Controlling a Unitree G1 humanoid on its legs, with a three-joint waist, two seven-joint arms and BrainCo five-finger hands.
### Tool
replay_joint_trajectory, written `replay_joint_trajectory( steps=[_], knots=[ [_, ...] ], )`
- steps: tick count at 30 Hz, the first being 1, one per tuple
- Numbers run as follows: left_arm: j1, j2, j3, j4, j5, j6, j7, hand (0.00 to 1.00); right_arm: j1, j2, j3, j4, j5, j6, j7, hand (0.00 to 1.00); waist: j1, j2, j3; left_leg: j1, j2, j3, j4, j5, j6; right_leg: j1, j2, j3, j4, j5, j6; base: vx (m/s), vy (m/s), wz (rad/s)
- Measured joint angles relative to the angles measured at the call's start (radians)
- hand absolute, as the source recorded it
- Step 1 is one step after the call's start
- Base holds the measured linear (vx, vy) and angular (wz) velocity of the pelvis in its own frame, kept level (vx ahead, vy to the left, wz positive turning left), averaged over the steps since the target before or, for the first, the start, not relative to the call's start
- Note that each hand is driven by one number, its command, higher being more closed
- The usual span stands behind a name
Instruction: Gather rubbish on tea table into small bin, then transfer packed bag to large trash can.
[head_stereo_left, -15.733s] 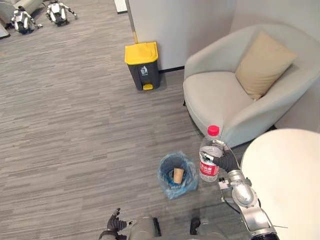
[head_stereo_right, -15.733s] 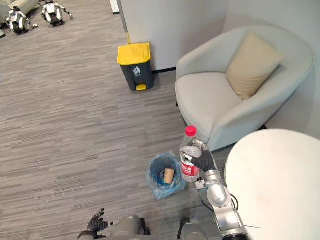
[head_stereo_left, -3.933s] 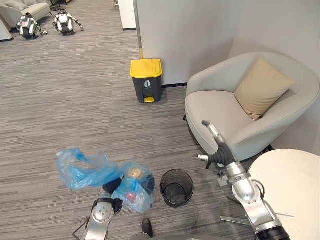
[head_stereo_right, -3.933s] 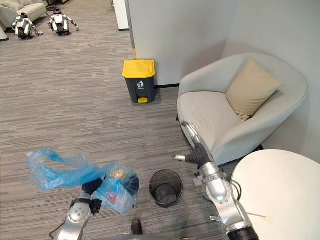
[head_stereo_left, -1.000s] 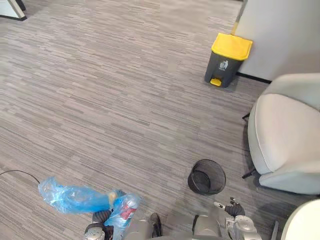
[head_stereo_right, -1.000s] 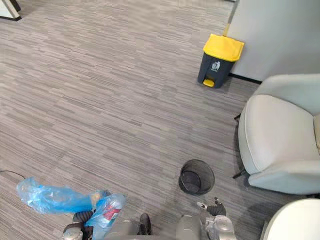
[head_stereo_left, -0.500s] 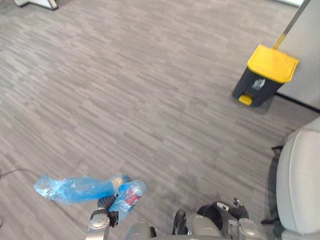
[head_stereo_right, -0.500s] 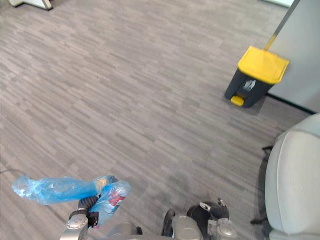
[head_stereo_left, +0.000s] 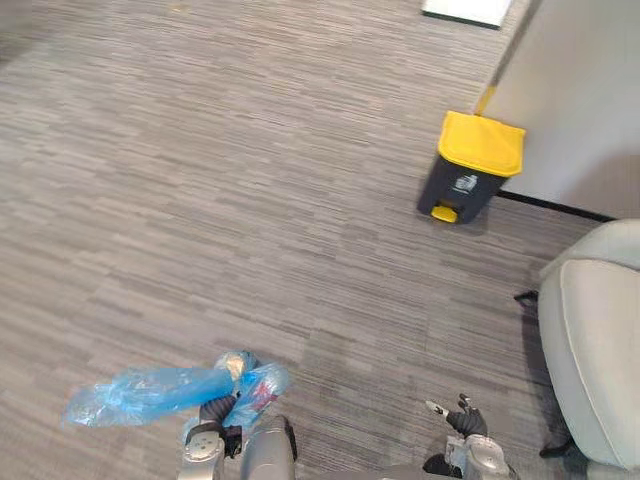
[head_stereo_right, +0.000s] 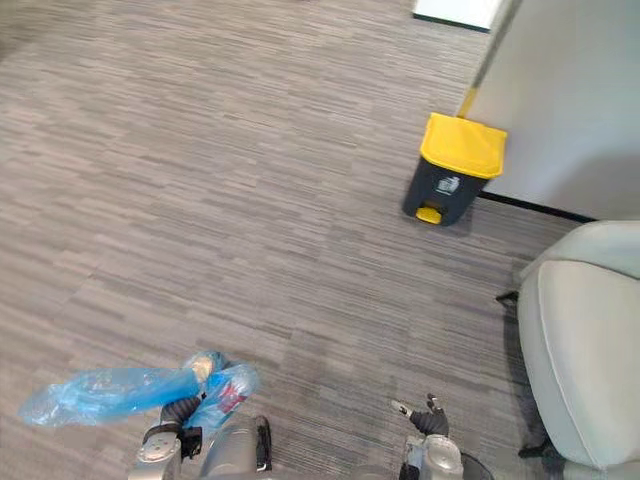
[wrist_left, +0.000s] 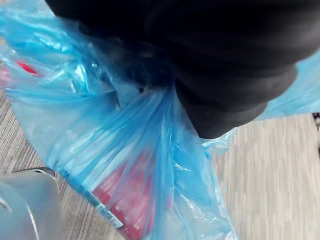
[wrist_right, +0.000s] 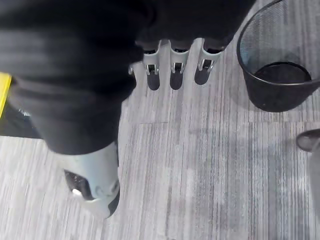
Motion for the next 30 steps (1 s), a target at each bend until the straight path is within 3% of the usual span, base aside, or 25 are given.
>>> replay_joint_trajectory(
  steps=[2,3,5,7,9,10,11,12,14,16,18,19,21,22,24,26,27,28,29,30],
  knots=[
    [0.007,0.007,-0.009,0.006,0.000,0.003,0.000,1.00,-0.008,0.000,0.002,0.023,-0.002,0.001,0.001,0.00,-0.009,0.002,0.001,0.074,-0.009,0.045,-0.046,-0.011,0.017,-0.062,-0.031,-0.025,0.147,0.041,0.003,0.24,0.162,-0.71],
    [0.003,0.021,-0.015,0.006,-0.002,0.003,0.000,1.00,-0.015,-0.004,0.005,0.054,-0.002,0.003,0.001,0.00,-0.012,0.023,0.015,0.145,-0.008,0.075,-0.096,-0.016,0.023,-0.117,-0.042,-0.092,0.250,0.024,-0.026,0.24,0.095,-0.54],
    [-0.003,0.035,-0.016,0.006,-0.005,0.001,0.000,1.00,-0.032,-0.024,0.036,0.093,-0.004,0.007,0.003,0.00,-0.015,0.038,0.019,0.212,-0.003,0.103,-0.161,-0.010,0.014,-0.180,-0.039,-0.212,0.265,-0.005,-0.078,0.25,0.014,-0.40],
    [-0.010,0.043,-0.015,0.007,-0.006,0.000,0.000,1.00,-0.059,-0.045,0.052,0.116,-0.005,0.009,0.004,0.00,-0.028,0.040,0.023,0.251,0.007,0.123,-0.199,-0.008,0.010,-0.249,-0.024,-0.331,0.205,-0.015,-0.101,0.27,-0.082,-0.25],
    [-0.022,0.059,-0.015,0.020,-0.007,0.000,0.000,1.00,-0.082,-0.068,0.063,0.129,-0.006,0.013,0.003,0.00,-0.040,0.040,0.032,0.291,0.020,0.134,-0.233,-0.008,-0.017,-0.290,0.007,-0.424,0.042,0.029,-0.127,0.27,-0.126,-0.10],
    [-0.025,0.075,-0.015,0.038,-0.006,-0.001,0.000,1.00,-0.079,-0.077,0.062,0.132,-0.007,0.013,0.001,0.00,-0.051,0.015,0.043,0.334,0.006,0.129,-0.250,-0.016,-0.052,-0.283,0.033,-0.452,-0.098,0.201,-0.210,0.36,-0.158,0.00],
    [-0.037,0.066,-0.016,0.058,-0.006,0.001,0.000,1.00,-0.082,-0.092,0.060,0.141,-0.008,0.013,0.000,0.00,-0.061,0.020,0.046,0.349,0.016,0.115,-0.256,-0.018,-0.067,-0.260,0.047,-0.458,-0.101,0.193,-0.246,0.52,-0.221,-0.19],
    [-0.043,0.065,-0.017,0.068,-0.006,-0.001,-0.002,1.00,-0.101,-0.107,0.041,0.154,-0.011,0.013,-0.001,0.00,-0.061,0.043,0.048,0.365,0.034,0.097,-0.284,0.000,-0.095,-0.260,0.073,-0.463,-0.101,0.168,-0.253,0.38,-0.166,-0.25],
    [-0.065,0.063,-0.029,0.083,-0.004,-0.001,-0.002,1.00,-0.105,-0.121,0.013,0.156,-0.011,0.013,-0.002,0.00,-0.066,0.059,0.057,0.377,0.040,0.077,-0.290,0.005,-0.104,-0.269,0.078,-0.462,-0.062,0.117,-0.260,0.33,-0.165,-0.17],
    [-0.083,0.056,-0.046,0.084,-0.003,-0.001,-0.004,1.00,-0.083,-0.119,-0.006,0.159,-0.010,0.016,-0.001,0.00,-0.066,0.062,0.058,0.343,0.068,0.053,-0.158,0.011,-0.123,-0.238,0.083,-0.462,-0.053,0.072,-0.252,0.32,-0.177,0.01],
    [-0.070,0.028,-0.044,0.080,-0.003,-0.002,-0.007,1.00,-0.051,-0.112,-0.003,0.149,-0.009,0.019,-0.001,0.00,-0.062,0.078,0.064,0.228,0.153,-0.044,0.235,0.055,-0.210,-0.108,0.138,-0.457,-0.127,0.056,-0.262,0.36,-0.140,-0.14],
    [-0.061,0.021,-0.044,0.076,-0.003,-0.003,-0.008,1.00,-0.048,-0.109,0.000,0.142,-0.008,0.019,-0.001,0.00,-0.060,0.081,0.064,0.198,0.171,-0.054,0.330,0.051,-0.205,-0.082,0.154,-0.449,-0.142,0.051,-0.267,0.30,-0.036,-0.50],
    [-0.040,0.009,-0.044,0.060,-0.003,-0.003,-0.009,1.00,-0.043,-0.083,0.002,0.092,-0.005,0.017,-0.002,0.00,-0.044,0.072,0.069,0.072,0.181,-0.054,0.525,0.009,-0.131,-0.013,0.174,-0.398,-0.169,0.020,-0.278,0.27,0.017,-0.65],
    [-0.040,0.008,-0.045,0.060,-0.003,-0.003,-0.009,1.00,-0.042,-0.080,0.002,0.085,-0.005,0.017,-0.002,0.00,-0.036,0.068,0.068,0.040,0.175,-0.049,0.522,0.002,-0.120,-0.003,0.175,-0.384,-0.177,0.016,-0.274,0.27,0.045,-0.67],
    [-0.039,0.007,-0.041,0.041,-0.004,-0.003,-0.008,1.00,-0.050,-0.067,-0.007,0.079,-0.006,0.018,-0.005,0.00,0.000,0.059,0.075,-0.047,0.149,-0.035,0.369,-0.023,-0.076,0.034,0.172,-0.325,-0.199,0.014,-0.254,0.32,0.122,-0.77],
    [-0.040,0.006,-0.036,0.038,-0.004,-0.003,-0.008,1.00,-0.056,-0.057,-0.007,0.077,-0.006,0.019,-0.007,0.00,0.002,0.055,0.077,-0.077,0.118,-0.048,0.229,-0.022,-0.072,0.059,0.158,-0.303,-0.207,0.005,-0.226,0.30,0.183,-0.45],
    [-0.043,-0.001,-0.036,0.037,-0.004,-0.003,-0.007,1.00,-0.059,-0.052,-0.010,0.078,-0.006,0.018,-0.020,0.00,0.001,0.052,0.078,-0.087,0.059,-0.097,0.018,0.006,-0.093,0.077,0.134,-0.280,-0.208,-0.020,-0.183,0.26,0.217,-0.36],
    [-0.043,-0.006,-0.036,0.037,-0.005,-0.004,-0.006,1.00,-0.058,-0.055,-0.012,0.081,-0.006,0.017,-0.022,0.00,0.002,0.060,0.073,-0.082,0.045,-0.119,-0.057,0.069,-0.084,0.084,0.135,-0.269,-0.207,-0.030,-0.166,0.50,0.392,-0.65],
    [-0.037,-0.006,-0.036,0.045,-0.005,-0.003,-0.005,1.00,-0.062,-0.052,-0.014,0.098,-0.006,0.019,-0.023,0.00,0.021,0.052,0.071,-0.058,0.015,-0.124,-0.062,0.139,-0.023,0.100,0.121,-0.231,-0.212,-0.047,-0.133,0.37,0.276,-0.42],
    [-0.035,-0.006,-0.036,0.045,-0.005,-0.002,-0.004,1.00,-0.057,-0.045,-0.014,0.098,-0.006,0.020,-0.022,0.00,0.018,0.036,0.061,-0.061,-0.002,-0.119,-0.054,0.116,-0.024,0.107,0.103,-0.225,-0.226,-0.049,-0.126,0.50,0.326,-0.29]
  ],
)
